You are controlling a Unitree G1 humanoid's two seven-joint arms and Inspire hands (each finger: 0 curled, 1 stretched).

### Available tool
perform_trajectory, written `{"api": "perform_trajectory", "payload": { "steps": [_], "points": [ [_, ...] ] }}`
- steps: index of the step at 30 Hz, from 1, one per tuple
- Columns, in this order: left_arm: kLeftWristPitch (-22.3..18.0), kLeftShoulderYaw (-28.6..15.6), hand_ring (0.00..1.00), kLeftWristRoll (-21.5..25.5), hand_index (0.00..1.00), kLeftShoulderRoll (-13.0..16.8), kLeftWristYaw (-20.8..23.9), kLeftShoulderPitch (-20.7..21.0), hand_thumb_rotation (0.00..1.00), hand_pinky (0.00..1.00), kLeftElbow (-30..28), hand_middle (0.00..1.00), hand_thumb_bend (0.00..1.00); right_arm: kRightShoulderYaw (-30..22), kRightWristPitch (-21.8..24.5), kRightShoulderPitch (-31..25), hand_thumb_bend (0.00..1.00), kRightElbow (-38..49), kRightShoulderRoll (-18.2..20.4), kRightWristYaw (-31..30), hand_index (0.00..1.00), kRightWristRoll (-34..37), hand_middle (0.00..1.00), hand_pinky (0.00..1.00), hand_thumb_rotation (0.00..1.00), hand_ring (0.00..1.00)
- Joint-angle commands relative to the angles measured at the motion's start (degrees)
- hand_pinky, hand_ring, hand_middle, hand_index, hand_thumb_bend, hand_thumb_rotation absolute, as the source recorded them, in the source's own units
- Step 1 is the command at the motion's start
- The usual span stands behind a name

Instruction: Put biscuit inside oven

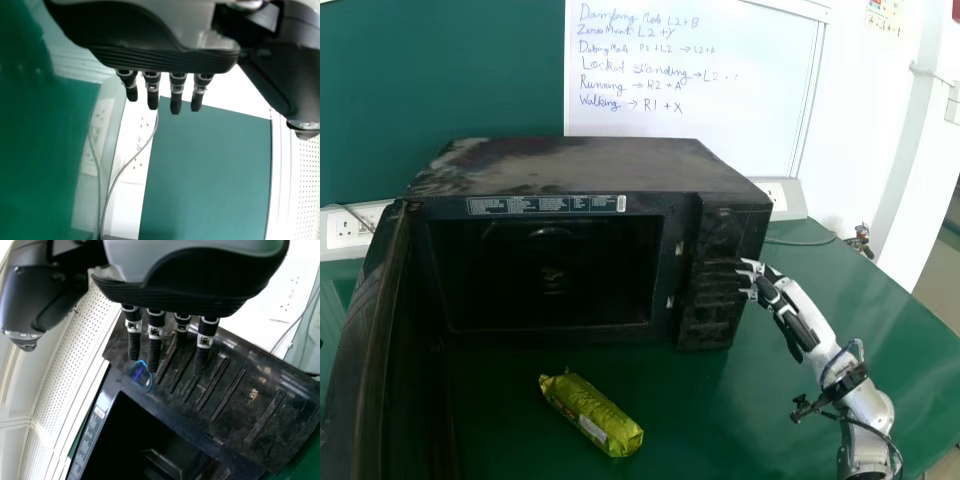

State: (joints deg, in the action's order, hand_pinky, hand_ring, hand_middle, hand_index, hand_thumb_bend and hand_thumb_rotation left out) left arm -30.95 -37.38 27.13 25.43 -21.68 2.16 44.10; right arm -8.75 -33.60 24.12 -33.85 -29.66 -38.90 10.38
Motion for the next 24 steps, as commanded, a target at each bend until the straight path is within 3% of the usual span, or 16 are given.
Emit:
{"api": "perform_trajectory", "payload": {
  "steps": [1,18,24],
  "points": [
    [-0.4,0.3,0.88,-0.2,0.97,-1.0,0.2,0.7,0.76,0.8,0.5,0.91,0.94,0.4,0.4,0.2,0.95,1.4,-0.1,-0.1,0.89,-0.2,0.82,0.78,0.67,0.81],
    [-0.1,0.6,0.88,-0.3,0.97,-1.4,0.7,0.1,0.76,0.8,-0.9,0.91,0.93,1.5,-0.7,0.2,0.92,2.4,0.2,-0.3,0.88,-1.1,0.82,0.77,0.7,0.81],
    [-0.1,0.8,0.88,-0.2,0.97,-1.9,0.7,-0.2,0.76,0.8,-1.9,0.92,0.92,2.8,1.6,-0.4,0.94,6.4,0.0,0.0,0.87,-1.7,0.83,0.79,0.66,0.81]
  ]
}}
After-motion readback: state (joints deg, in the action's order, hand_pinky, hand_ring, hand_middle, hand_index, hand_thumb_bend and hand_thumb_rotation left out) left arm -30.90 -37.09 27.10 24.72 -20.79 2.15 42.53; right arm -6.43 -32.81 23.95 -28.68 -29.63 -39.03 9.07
